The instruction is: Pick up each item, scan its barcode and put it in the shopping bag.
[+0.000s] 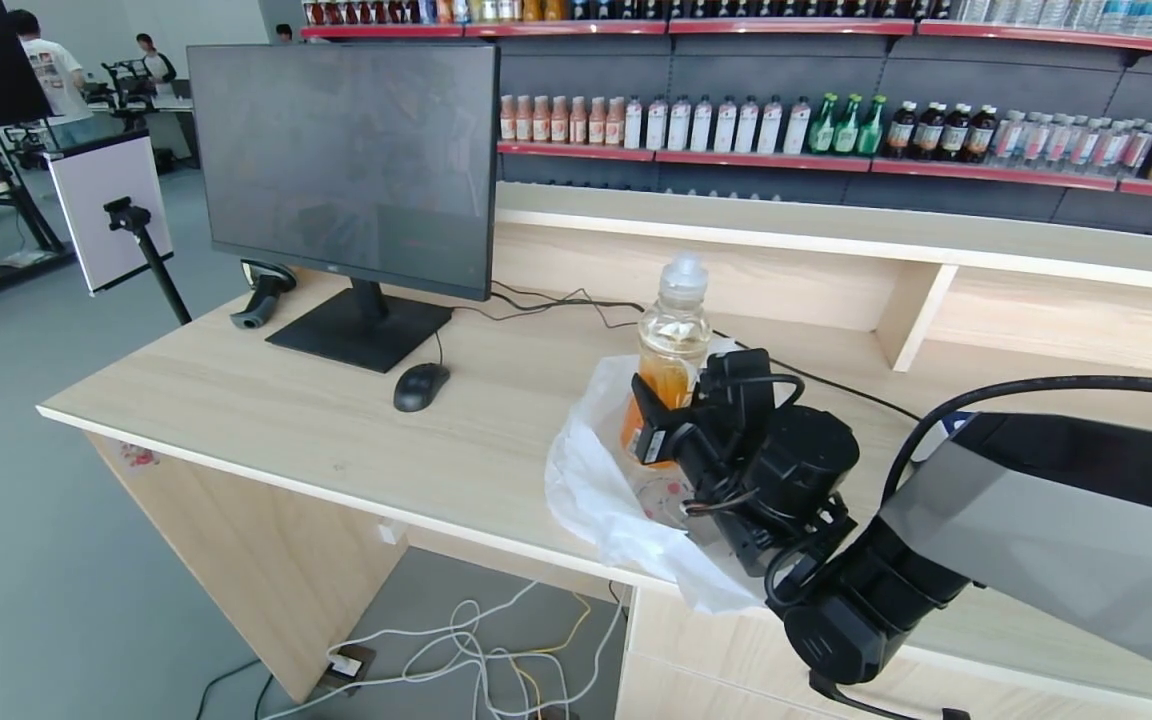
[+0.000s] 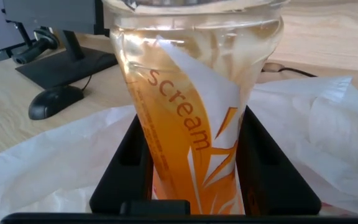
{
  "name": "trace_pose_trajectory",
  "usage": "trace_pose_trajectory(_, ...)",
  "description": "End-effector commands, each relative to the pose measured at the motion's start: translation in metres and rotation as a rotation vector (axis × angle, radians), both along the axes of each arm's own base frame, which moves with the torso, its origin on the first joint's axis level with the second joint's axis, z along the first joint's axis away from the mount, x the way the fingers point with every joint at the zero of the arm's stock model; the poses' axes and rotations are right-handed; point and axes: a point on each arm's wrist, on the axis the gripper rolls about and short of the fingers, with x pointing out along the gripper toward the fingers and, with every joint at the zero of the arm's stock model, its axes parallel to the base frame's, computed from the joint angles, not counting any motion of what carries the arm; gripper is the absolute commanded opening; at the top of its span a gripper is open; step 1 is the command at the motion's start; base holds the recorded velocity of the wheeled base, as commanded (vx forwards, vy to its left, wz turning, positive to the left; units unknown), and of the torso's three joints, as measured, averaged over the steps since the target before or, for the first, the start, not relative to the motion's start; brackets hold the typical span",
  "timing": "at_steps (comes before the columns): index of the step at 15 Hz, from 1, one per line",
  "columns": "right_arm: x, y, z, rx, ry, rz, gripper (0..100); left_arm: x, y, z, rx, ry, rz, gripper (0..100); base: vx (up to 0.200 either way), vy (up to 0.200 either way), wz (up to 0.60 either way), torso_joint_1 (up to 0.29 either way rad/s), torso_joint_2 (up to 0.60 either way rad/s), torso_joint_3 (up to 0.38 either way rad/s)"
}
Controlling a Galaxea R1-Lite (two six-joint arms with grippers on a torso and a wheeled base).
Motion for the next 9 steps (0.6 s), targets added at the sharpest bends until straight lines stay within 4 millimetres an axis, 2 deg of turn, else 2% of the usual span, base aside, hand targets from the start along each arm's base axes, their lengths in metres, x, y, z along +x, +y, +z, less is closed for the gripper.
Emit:
trace_pose_trajectory(1,0.0002,0.0003,-0.0031,-0.006,0.01,-0.001,0,0.0,0.0,0.0,0.0,0.0,0.001,100,0.0,0.0,0.0,0.0,0.0,0.0)
trace_pose_trajectory(4,0.0003,0.0004,-0.0037,-0.004,0.013,0.0,0,0.0,0.0,0.0,0.0,0.0,0.001,100,0.0,0.0,0.0,0.0,0.0,0.0)
trace_pose_trajectory(5,0.0001,0.0003,-0.0041,-0.005,0.014,0.0,100,0.0,0.0,0.0,0.0,0.0,0.001,100,0.0,0.0,0.0,0.0,0.0,0.0)
trace_pose_trajectory(9,-0.0024,-0.0015,-0.0039,-0.008,0.02,0.0,100,0.0001,0.0,0.0001,0.0,0.001,0.001,100,0.0,0.0,0.0,0.0,0.0,0.0)
